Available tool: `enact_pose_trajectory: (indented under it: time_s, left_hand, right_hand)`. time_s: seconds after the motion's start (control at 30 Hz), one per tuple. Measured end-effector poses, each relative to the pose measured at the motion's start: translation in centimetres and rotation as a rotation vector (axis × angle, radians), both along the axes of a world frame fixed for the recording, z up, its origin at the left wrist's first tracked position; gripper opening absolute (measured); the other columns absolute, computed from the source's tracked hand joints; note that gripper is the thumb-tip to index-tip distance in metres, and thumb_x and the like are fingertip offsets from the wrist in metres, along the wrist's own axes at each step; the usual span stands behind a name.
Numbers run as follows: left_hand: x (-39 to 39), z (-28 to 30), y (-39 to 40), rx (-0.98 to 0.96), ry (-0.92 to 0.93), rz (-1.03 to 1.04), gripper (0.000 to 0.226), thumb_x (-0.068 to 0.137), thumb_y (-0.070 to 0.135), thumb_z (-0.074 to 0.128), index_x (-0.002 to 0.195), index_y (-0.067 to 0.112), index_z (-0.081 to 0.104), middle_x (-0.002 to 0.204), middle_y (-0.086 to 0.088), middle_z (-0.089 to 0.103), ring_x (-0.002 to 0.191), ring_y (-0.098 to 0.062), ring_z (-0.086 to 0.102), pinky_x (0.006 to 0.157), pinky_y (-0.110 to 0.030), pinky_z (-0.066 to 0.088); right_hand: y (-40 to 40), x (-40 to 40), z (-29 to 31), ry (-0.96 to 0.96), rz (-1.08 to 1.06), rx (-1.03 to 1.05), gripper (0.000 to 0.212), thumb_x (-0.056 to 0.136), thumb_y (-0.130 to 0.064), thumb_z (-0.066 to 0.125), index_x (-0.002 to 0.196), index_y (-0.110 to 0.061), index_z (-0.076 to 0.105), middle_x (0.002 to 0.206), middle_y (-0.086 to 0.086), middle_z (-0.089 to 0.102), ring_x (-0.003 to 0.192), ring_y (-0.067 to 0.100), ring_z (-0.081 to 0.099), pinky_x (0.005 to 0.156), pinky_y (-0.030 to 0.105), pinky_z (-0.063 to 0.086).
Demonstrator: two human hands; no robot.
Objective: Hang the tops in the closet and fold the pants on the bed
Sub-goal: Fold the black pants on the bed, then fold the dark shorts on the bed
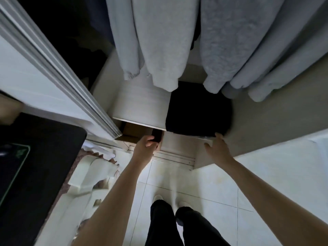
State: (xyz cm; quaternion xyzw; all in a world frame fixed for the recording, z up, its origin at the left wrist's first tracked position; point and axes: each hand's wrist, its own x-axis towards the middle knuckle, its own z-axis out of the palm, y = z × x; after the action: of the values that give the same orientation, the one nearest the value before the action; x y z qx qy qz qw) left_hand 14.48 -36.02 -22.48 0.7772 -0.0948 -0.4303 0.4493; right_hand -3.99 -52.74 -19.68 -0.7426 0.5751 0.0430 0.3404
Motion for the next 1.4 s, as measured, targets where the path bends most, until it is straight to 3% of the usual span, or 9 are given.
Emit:
enact_pose_trajectory:
  time_s: [0.1,0.27,0.43,0.67,0.83,1.17,1.4]
  left_hand:
    - [-2.6,2.6,3.6,-0.045,0.052,0.203,0.021,0.096,0.006,0.050,0.115,0.012,0.058,0.100,-0.006,0.069,0.086,-0.017,0.066,0.067,-0.025,0.054]
    - [-9.5,5.7,8.9,-0.009,0.047,0.530,0.019,0.098,0.005,0.047,0.113,0.011,0.058,0.094,-0.004,0.072,0.089,-0.026,0.067,0.083,-0.038,0.053]
    - [-18.8,6.4,13.1,0.113,-0.165,0.656,0.026,0.093,0.009,0.050,0.103,0.032,0.059,0.084,0.012,0.072,0.071,0.001,0.067,0.069,-0.028,0.054]
    - [-34.5,6.6,19.2,0.212,-0.154,1.153,0.023,0.092,0.015,0.054,0.100,0.036,0.060,0.081,0.008,0.072,0.068,0.002,0.065,0.056,-0.011,0.042]
    - [-45.6,5.1,22.4,0.217,-0.136,1.569,0.024,0.093,0.009,0.051,0.103,0.028,0.062,0.078,0.003,0.071,0.065,-0.005,0.065,0.059,-0.021,0.046]
    - [-75.4,2.7,20.8,0.115,-0.010,2.438,0.017,0.094,0.004,0.053,0.098,0.016,0.064,0.073,-0.004,0.071,0.059,-0.017,0.063,0.058,-0.029,0.046]
    - [-92.7,2.5,17.5,0.056,0.067,2.701,0.018,0.094,0.003,0.051,0.099,0.016,0.062,0.082,-0.010,0.070,0.063,-0.017,0.062,0.062,-0.030,0.049]
  right_hand:
    - [3.6,0.1,0.8,-0.066,0.210,0.063,0.052,0.096,-0.017,0.049,0.141,0.000,0.029,0.133,0.024,0.049,0.116,0.035,0.053,0.094,0.034,0.042]
    - [8.3,-0.3,1.4,-0.153,0.553,0.227,0.046,0.097,-0.023,0.050,0.138,-0.006,0.036,0.127,0.018,0.057,0.114,0.028,0.057,0.085,0.025,0.042]
    - [11.4,-1.9,1.3,-0.178,0.905,0.275,0.039,0.099,-0.029,0.046,0.134,-0.014,0.041,0.126,0.009,0.060,0.110,0.019,0.058,0.081,0.020,0.038]
    - [18.8,-6.3,1.6,-0.082,1.366,0.313,0.033,0.098,-0.031,0.045,0.129,-0.018,0.045,0.112,-0.002,0.059,0.082,0.002,0.053,0.060,0.012,0.036]
    - [25.3,-11.0,1.7,-0.024,1.775,0.290,0.031,0.097,-0.027,0.046,0.125,-0.014,0.047,0.109,-0.001,0.059,0.096,0.016,0.057,0.081,0.028,0.046]
    - [36.7,-31.6,1.6,0.061,2.317,0.329,0.032,0.099,-0.035,0.043,0.122,-0.015,0.052,0.104,-0.001,0.059,0.096,0.016,0.053,0.079,0.025,0.036]
    - [39.6,-49.3,1.3,0.073,2.516,0.328,0.029,0.097,-0.028,0.050,0.119,-0.009,0.056,0.112,0.008,0.064,0.107,0.023,0.056,0.087,0.026,0.038]
